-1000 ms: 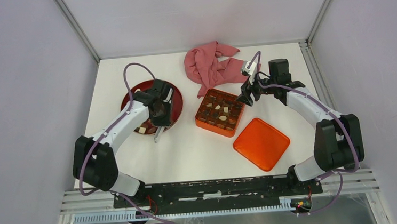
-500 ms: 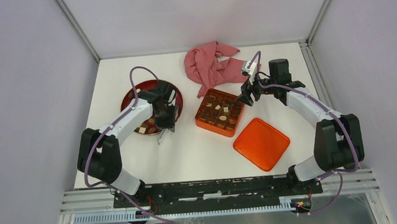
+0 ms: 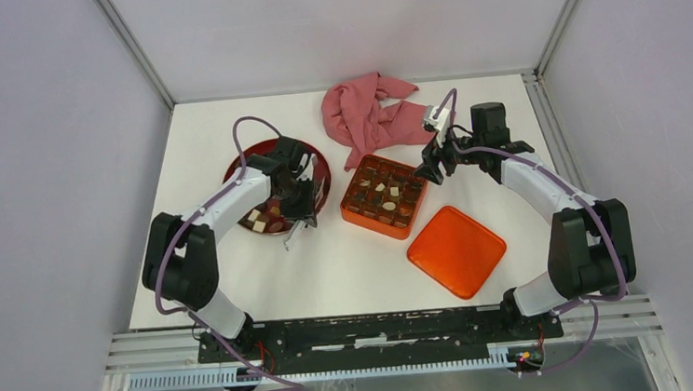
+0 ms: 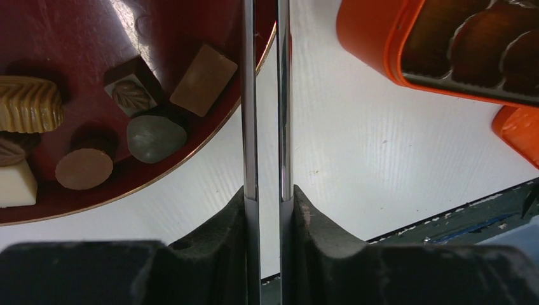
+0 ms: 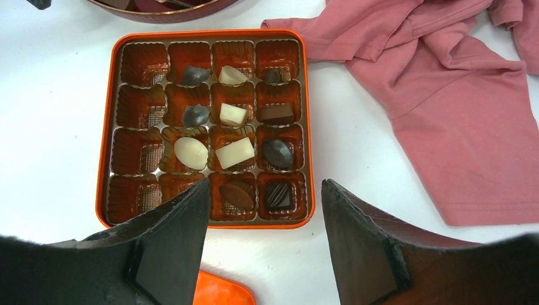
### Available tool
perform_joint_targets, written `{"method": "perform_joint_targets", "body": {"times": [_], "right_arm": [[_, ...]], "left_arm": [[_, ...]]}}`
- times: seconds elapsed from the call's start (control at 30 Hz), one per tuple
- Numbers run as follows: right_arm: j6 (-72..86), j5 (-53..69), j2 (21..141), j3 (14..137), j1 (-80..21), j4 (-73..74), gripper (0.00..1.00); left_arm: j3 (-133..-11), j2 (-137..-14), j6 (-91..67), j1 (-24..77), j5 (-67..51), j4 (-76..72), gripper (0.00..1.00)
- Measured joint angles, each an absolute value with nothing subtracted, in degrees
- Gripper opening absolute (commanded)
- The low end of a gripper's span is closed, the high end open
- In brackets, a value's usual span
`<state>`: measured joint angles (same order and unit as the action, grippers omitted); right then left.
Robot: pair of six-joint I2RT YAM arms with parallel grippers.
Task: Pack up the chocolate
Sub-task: Move the plate to the center of the board.
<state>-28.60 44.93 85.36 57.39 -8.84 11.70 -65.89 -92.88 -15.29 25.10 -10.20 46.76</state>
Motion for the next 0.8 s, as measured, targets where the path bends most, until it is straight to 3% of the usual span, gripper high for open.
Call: {"method": "perform_joint_targets", "body": {"times": [0.37, 0.8], "right_arm": [[-29.1, 43.5, 85.4, 57.4, -8.5, 11.7, 0.70], [-32.5, 32.0, 91.6, 57.7, -9.0, 14.3, 0.70]], "left_arm": [[-66.8, -96.3, -15.4, 26.6, -17.1, 41.9, 0.05], [-66.8, -96.9, -16.0, 28.4, -19.3, 39.5, 0.04]]}}
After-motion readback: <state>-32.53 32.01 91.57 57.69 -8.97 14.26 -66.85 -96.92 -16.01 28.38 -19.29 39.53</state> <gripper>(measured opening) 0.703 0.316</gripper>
